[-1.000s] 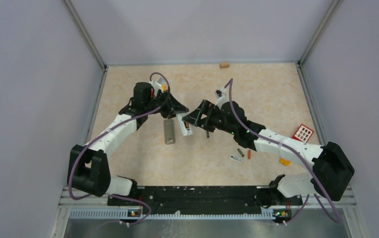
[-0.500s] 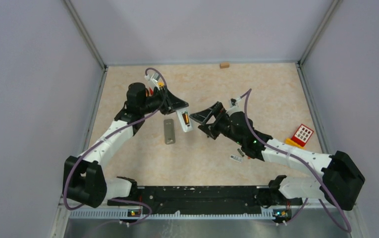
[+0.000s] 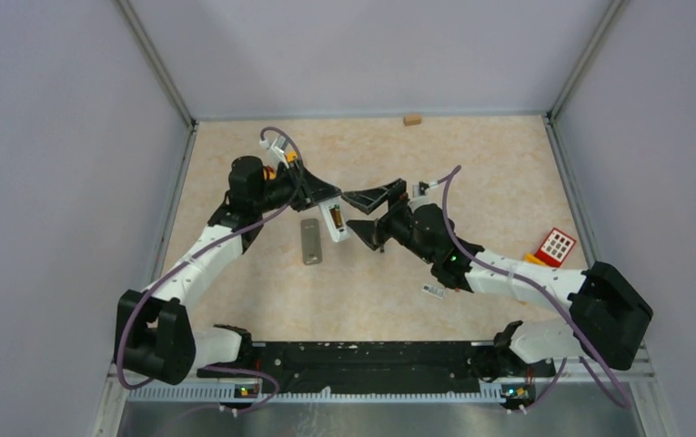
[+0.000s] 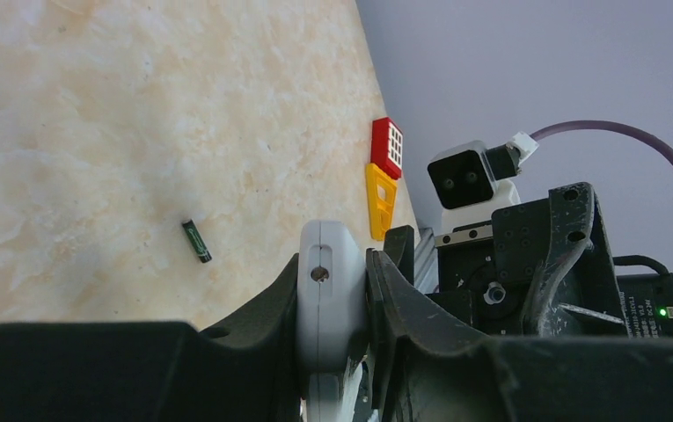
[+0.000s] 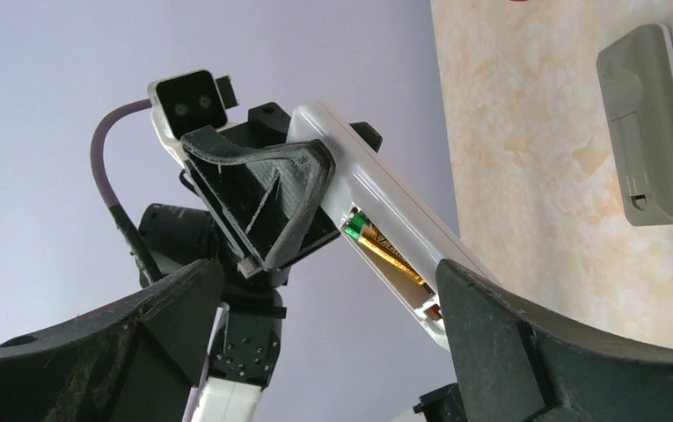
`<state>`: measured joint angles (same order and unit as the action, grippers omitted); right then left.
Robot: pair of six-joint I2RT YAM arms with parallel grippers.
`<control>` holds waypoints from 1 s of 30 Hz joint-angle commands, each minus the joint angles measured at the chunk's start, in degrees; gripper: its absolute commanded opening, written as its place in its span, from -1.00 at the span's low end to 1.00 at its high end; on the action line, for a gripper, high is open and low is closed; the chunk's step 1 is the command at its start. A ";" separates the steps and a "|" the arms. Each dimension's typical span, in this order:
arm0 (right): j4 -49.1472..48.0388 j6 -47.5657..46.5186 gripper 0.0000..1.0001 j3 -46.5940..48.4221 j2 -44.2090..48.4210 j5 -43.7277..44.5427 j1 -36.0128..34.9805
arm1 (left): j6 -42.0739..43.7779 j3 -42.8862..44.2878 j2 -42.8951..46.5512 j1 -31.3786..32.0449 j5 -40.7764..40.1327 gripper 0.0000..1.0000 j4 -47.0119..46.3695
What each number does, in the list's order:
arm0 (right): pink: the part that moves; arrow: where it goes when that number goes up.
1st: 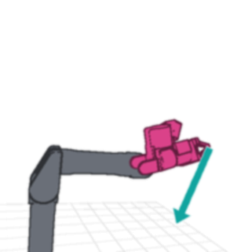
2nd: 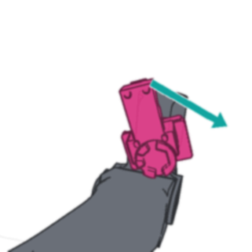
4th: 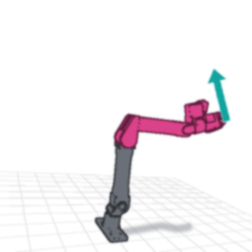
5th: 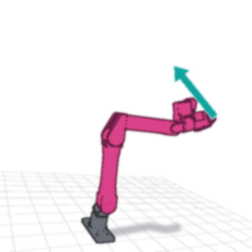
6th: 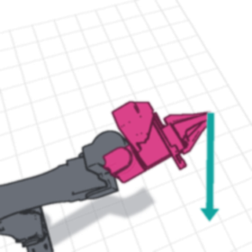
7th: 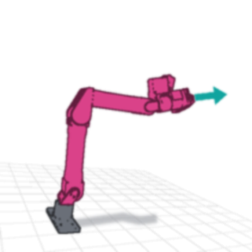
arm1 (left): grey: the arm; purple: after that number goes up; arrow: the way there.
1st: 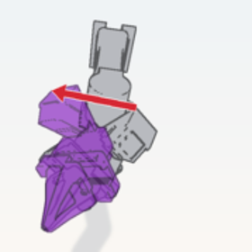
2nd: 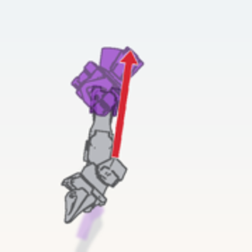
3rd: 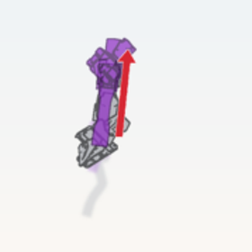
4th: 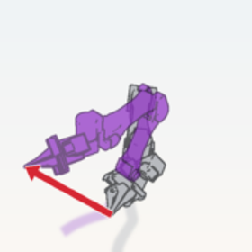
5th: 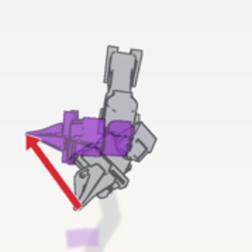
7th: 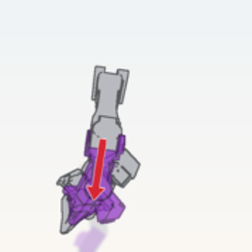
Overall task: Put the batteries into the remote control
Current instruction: Load the battery into the remote control.
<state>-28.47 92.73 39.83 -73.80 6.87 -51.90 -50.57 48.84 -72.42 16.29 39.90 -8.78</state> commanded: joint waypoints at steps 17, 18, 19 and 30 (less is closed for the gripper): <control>13.73 -1.12 0.97 2.32 6.61 5.32 -1.80 | 4.65 2.17 3.50 0.36 -2.04 -1.00 -2.16; 12.59 -0.73 0.97 2.13 6.25 4.37 -1.79 | 4.11 1.90 3.51 0.39 -1.69 -1.00 -3.00; 11.23 -0.09 0.97 2.14 5.61 3.35 -1.80 | 3.35 1.60 3.51 0.40 -1.29 -1.00 -3.90; 3.32 4.45 0.98 4.79 -1.35 -0.12 -1.82 | -1.46 0.15 3.87 0.40 -0.21 -1.00 -7.82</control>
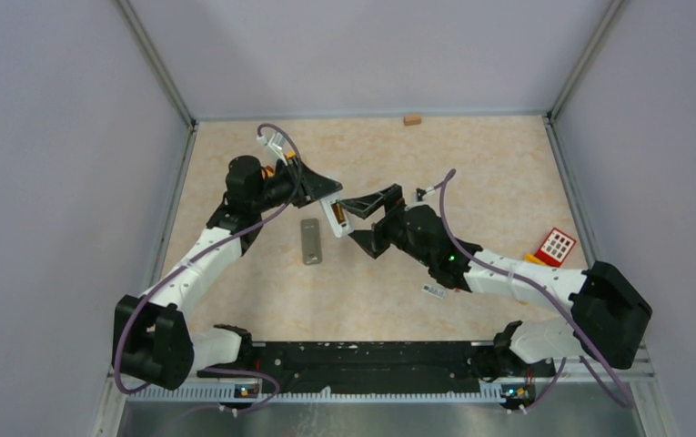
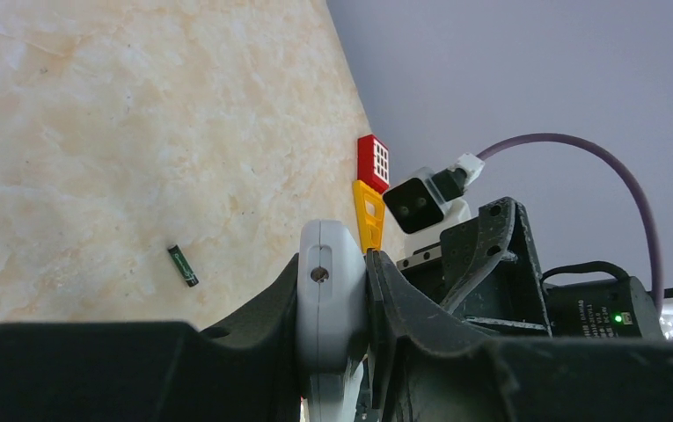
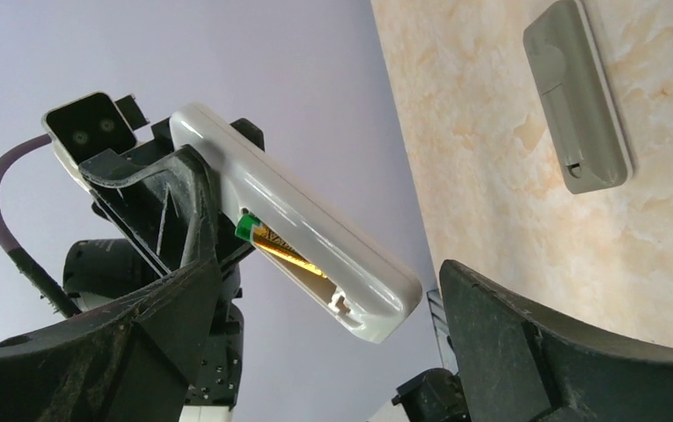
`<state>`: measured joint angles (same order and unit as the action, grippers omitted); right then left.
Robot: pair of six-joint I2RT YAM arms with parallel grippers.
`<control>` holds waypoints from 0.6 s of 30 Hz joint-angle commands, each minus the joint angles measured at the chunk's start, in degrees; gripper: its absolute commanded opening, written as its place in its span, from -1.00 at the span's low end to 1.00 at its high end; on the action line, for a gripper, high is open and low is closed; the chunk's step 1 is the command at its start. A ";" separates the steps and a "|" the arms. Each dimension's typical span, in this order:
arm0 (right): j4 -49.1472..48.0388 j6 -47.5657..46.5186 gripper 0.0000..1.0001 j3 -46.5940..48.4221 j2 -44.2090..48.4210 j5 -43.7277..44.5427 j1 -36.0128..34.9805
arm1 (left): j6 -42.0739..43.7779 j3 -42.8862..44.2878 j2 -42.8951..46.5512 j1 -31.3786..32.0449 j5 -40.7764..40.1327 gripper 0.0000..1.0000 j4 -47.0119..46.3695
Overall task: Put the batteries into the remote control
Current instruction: Load the battery into the remote control.
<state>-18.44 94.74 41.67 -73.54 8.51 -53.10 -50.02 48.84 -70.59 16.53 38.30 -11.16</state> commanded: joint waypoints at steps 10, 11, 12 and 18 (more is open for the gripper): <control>-12.34 3.90 0.97 3.32 -3.88 -1.79 -0.61 | -2.01 0.37 1.97 0.16 2.35 -1.00 -5.55; -12.44 4.16 0.97 3.33 -4.01 -1.74 -0.67 | -1.89 0.48 1.97 0.12 2.54 -1.00 -5.48; -12.76 4.44 0.97 3.25 -4.24 -1.77 -0.64 | -1.72 0.48 1.99 0.16 2.78 -1.00 -5.31; -15.66 5.68 0.81 2.71 -5.52 -2.64 -0.39 | -0.97 0.58 2.56 0.16 2.72 -1.00 -4.42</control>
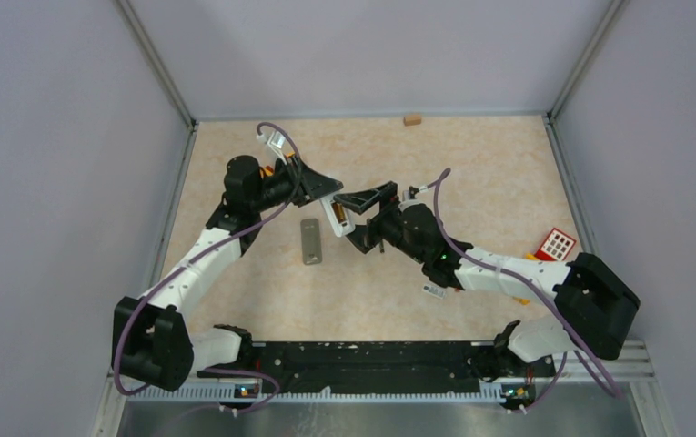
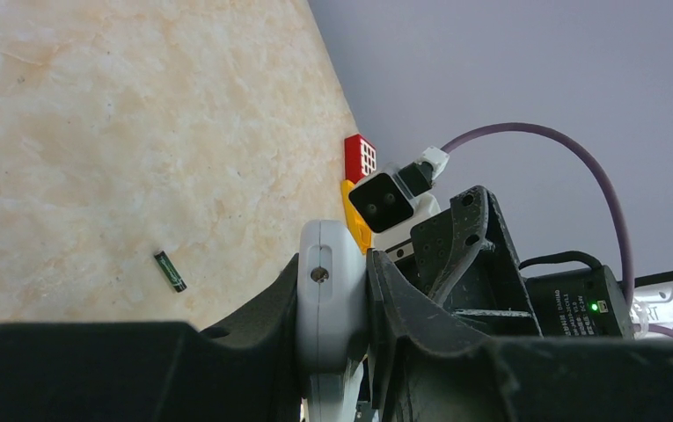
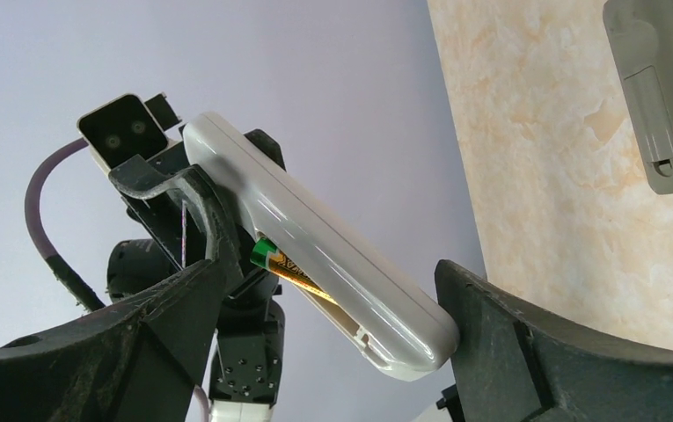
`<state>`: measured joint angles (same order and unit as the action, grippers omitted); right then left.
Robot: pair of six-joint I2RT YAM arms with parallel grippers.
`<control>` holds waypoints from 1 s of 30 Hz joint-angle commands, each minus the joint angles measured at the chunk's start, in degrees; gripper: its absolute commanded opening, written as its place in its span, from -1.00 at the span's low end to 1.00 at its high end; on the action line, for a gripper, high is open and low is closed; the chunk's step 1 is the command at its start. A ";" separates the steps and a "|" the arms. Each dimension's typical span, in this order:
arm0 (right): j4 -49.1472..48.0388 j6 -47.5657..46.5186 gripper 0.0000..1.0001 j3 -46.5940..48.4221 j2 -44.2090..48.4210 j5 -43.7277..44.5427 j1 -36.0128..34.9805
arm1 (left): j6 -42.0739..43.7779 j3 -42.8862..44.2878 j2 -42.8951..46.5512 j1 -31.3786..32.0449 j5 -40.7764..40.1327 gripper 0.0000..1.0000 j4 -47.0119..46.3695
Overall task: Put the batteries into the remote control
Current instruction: Load the battery into the remote control.
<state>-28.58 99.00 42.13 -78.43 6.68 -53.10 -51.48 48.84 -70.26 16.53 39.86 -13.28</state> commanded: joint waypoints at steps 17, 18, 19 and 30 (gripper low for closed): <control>-11.89 3.73 0.43 0.65 -2.45 -2.63 0.72 | 1.45 0.74 2.35 0.16 1.84 -1.00 -1.55; -12.05 3.76 0.43 0.67 -2.62 -2.76 0.79 | 1.47 0.79 2.33 0.16 1.89 -1.00 -1.50; -12.15 3.72 0.43 0.67 -2.68 -2.87 0.88 | 1.47 0.78 2.30 0.16 1.97 -1.00 -1.53; -11.71 1.63 0.08 0.32 -2.67 -3.65 1.36 | -0.43 1.51 2.37 0.16 2.72 -1.00 -1.85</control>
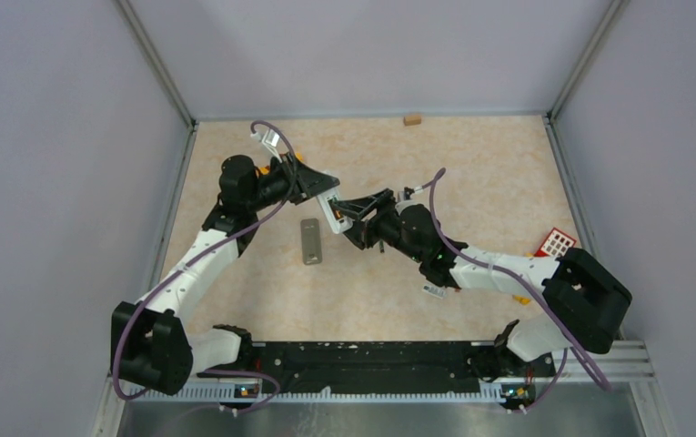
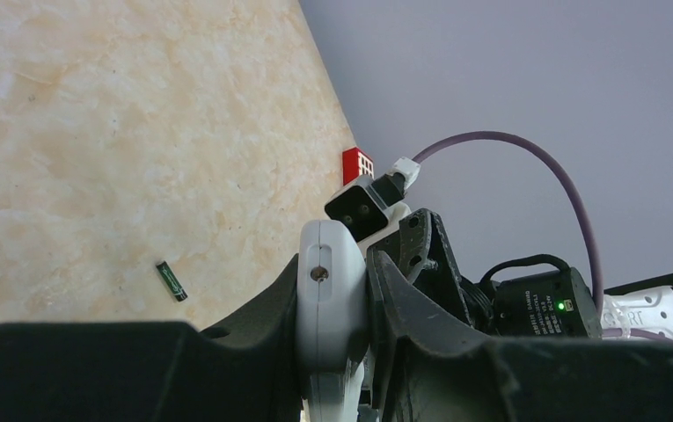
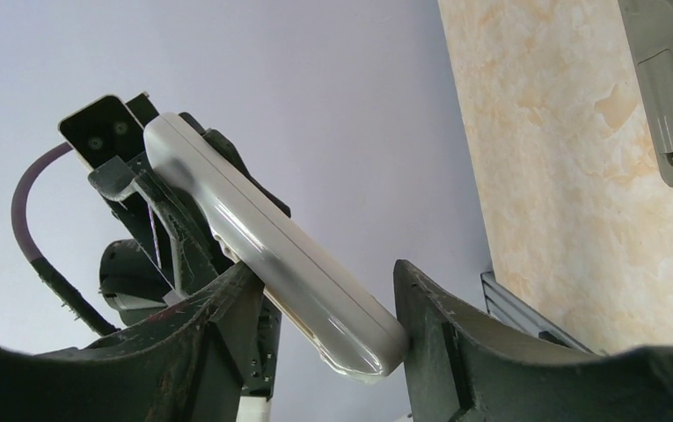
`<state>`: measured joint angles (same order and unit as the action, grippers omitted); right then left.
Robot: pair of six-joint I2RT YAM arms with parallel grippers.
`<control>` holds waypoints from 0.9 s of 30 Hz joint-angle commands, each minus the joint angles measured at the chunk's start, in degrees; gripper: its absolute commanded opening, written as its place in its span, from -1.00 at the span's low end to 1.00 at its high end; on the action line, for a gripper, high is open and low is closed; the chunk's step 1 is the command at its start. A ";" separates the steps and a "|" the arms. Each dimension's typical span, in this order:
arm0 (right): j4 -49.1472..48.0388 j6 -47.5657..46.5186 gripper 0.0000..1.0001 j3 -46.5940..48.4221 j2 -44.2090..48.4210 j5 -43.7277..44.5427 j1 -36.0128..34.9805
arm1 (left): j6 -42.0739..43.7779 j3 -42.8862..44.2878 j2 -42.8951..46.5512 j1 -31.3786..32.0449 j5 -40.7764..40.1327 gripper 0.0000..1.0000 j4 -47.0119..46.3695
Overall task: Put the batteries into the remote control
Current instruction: Load the battery into the remote control.
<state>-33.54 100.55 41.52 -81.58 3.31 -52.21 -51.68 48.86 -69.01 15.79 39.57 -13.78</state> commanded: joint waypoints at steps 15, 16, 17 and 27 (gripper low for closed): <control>-4.93 -24.84 0.77 -5.12 11.15 -6.93 4.23 | 6.52 2.74 1.29 0.82 5.22 -1.00 4.20; -5.24 -27.59 0.74 -5.40 11.36 -8.88 4.72 | 7.42 2.70 1.33 0.82 6.03 -1.00 4.43; -4.83 -31.24 0.72 -5.35 11.61 -10.40 5.10 | 8.17 2.73 1.38 0.82 7.06 -1.00 4.58; 7.69 -59.26 0.60 0.49 13.49 -16.82 5.30 | 12.57 3.46 0.29 0.82 17.97 -1.00 4.05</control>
<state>-29.02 55.02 37.63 -69.60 -9.69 -47.07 -42.30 49.69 -68.99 16.80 51.77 -7.84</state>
